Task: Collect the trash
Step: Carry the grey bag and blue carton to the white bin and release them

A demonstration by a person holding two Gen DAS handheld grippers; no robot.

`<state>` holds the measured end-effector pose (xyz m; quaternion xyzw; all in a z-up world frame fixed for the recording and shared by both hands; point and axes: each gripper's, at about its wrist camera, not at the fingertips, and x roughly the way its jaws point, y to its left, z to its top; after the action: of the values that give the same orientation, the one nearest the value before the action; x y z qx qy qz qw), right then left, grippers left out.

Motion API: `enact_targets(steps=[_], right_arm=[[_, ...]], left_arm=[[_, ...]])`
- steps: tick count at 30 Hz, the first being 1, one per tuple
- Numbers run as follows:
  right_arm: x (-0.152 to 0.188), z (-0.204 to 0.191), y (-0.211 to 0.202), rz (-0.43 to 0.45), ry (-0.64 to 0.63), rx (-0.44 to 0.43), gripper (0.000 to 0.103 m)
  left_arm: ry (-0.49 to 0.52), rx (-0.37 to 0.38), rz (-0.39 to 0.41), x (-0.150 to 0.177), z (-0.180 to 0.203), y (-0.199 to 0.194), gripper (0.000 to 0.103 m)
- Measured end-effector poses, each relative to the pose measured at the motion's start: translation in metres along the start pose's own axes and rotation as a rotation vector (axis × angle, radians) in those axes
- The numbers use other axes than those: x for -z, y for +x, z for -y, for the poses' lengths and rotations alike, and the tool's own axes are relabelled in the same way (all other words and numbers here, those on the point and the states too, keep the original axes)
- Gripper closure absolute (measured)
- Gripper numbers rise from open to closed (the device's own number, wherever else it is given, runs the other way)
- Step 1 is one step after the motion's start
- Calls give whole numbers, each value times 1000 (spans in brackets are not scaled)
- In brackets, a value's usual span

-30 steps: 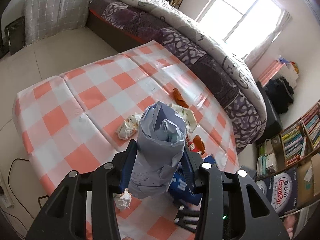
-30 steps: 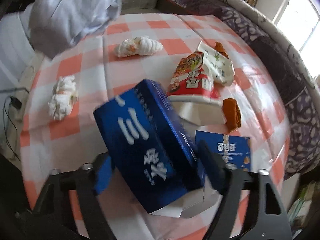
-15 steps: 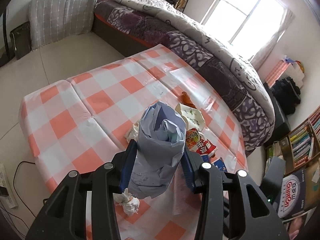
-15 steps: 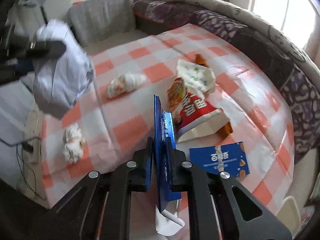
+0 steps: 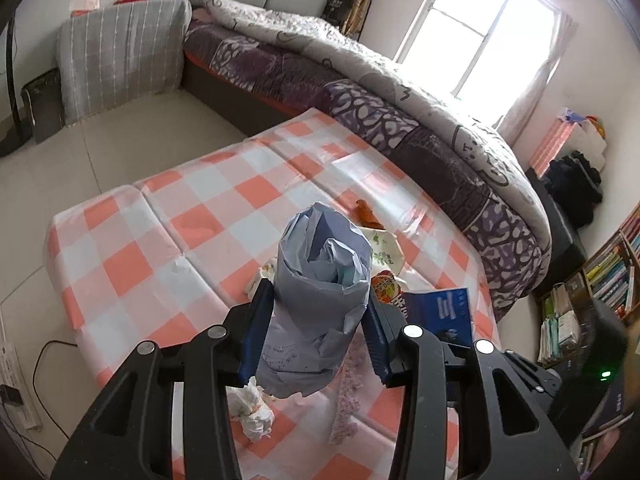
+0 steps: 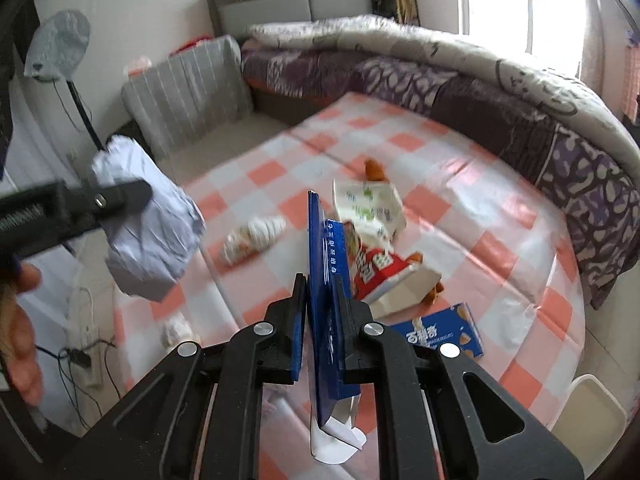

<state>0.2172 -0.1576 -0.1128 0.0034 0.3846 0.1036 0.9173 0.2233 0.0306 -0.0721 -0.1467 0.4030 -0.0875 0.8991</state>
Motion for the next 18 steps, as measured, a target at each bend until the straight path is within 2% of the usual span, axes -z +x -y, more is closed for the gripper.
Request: enact_targets(steps=[9, 18], right_arm=[[0, 6, -28, 66, 31, 33, 92], [9, 25, -43, 62, 84, 74, 91]], left_arm=[[57, 2, 21, 6, 22, -2, 60], [112, 22, 5, 18, 51, 2, 60]])
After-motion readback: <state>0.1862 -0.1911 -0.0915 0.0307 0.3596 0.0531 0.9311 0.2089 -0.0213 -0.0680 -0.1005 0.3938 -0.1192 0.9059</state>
